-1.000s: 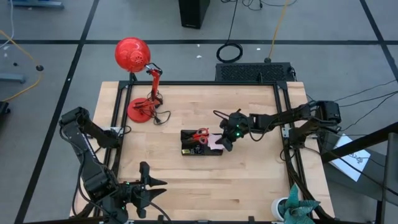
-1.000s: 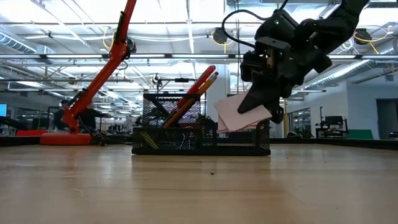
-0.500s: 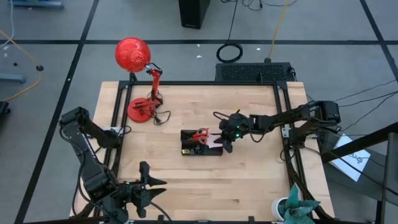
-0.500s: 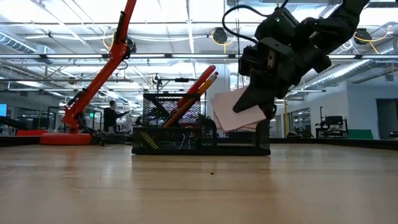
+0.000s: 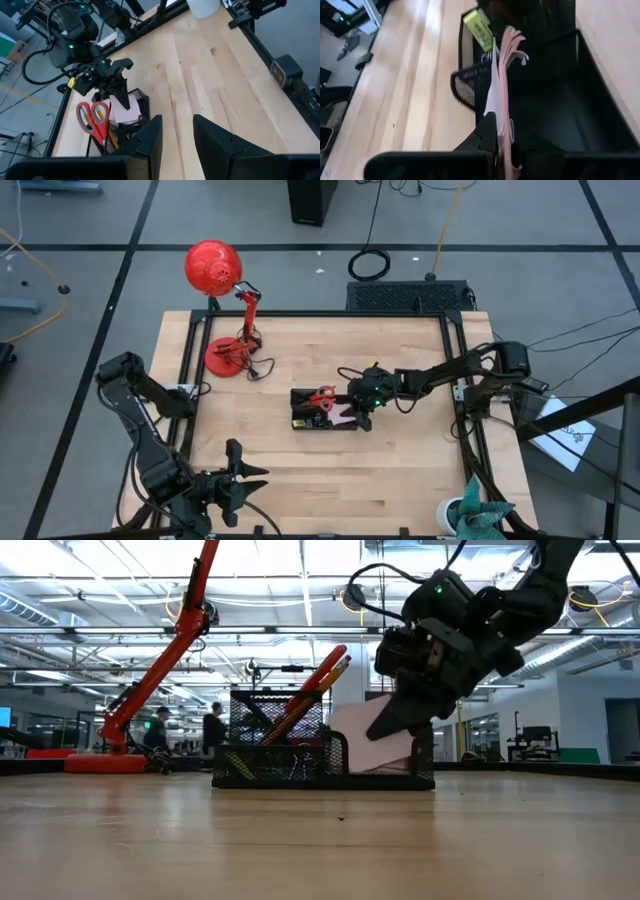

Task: Pick and place office supplies into organizer
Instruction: Put the sticky note into the desk organizer, then return to Home Position

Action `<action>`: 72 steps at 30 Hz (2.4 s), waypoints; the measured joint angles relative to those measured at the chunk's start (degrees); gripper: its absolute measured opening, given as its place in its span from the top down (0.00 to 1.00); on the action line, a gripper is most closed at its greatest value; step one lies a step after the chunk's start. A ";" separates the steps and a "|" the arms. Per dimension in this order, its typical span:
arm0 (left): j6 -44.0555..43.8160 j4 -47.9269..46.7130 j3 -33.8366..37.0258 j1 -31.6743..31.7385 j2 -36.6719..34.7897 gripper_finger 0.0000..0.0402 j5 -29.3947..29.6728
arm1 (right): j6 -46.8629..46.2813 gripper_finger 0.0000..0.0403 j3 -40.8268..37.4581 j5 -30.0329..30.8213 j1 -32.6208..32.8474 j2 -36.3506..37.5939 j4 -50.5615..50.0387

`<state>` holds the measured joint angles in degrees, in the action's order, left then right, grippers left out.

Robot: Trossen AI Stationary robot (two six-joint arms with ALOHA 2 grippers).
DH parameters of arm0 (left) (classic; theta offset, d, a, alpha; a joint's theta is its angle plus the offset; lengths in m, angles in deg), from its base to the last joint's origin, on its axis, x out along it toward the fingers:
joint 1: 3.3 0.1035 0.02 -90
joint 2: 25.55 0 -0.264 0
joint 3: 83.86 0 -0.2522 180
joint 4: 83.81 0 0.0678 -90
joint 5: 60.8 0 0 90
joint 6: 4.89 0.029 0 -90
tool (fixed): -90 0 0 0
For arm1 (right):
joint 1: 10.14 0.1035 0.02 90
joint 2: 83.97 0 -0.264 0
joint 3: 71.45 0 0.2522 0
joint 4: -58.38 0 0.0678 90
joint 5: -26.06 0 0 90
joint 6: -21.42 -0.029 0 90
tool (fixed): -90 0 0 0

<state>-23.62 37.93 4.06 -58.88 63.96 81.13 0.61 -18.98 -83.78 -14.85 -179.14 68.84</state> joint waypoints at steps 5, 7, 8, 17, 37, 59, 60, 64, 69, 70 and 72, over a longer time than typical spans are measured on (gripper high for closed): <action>0.30 1.25 0.05 0.01 0.00 0.71 -0.13 | -0.22 0.99 0.08 -1.43 -0.16 -2.22 3.30; 0.42 1.23 0.05 0.01 0.00 0.71 -0.34 | -1.60 0.99 0.16 -1.61 -0.45 -2.45 3.20; 0.42 1.23 0.05 0.01 0.00 0.71 -0.40 | -2.65 0.99 0.16 -1.97 -0.62 -2.61 3.21; 0.64 1.24 0.05 0.01 0.00 0.71 -0.40 | -1.37 0.99 0.18 -3.78 0.08 -3.93 1.81; 0.18 1.27 0.05 0.01 -0.02 0.71 -0.51 | 2.15 0.68 0.01 8.91 3.13 -1.68 0.63; 0.20 1.53 0.01 0.01 0.00 0.71 -2.60 | 8.42 0.63 -0.21 18.14 3.93 7.59 -4.50; 0.20 1.54 0.01 0.01 0.00 0.71 -2.63 | 8.74 0.63 -0.19 18.45 4.15 8.06 -4.34; 0.23 1.54 0.01 0.01 0.00 0.71 -2.63 | 9.49 0.65 -0.12 18.40 5.52 8.44 -4.49; 0.46 1.52 0.01 0.01 0.00 0.71 -2.61 | 8.56 0.73 -0.10 18.37 8.64 8.44 -3.21; 0.72 1.49 0.01 0.01 0.00 0.71 -2.60 | 7.85 0.76 -0.10 18.35 9.47 8.44 -2.20; 1.75 1.49 0.01 0.01 0.00 0.71 -2.37 | 6.55 0.82 -0.10 18.29 11.25 8.45 1.28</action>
<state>-21.87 39.42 4.07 -58.87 63.96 78.76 7.15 -19.08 -65.49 -3.60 -170.69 70.12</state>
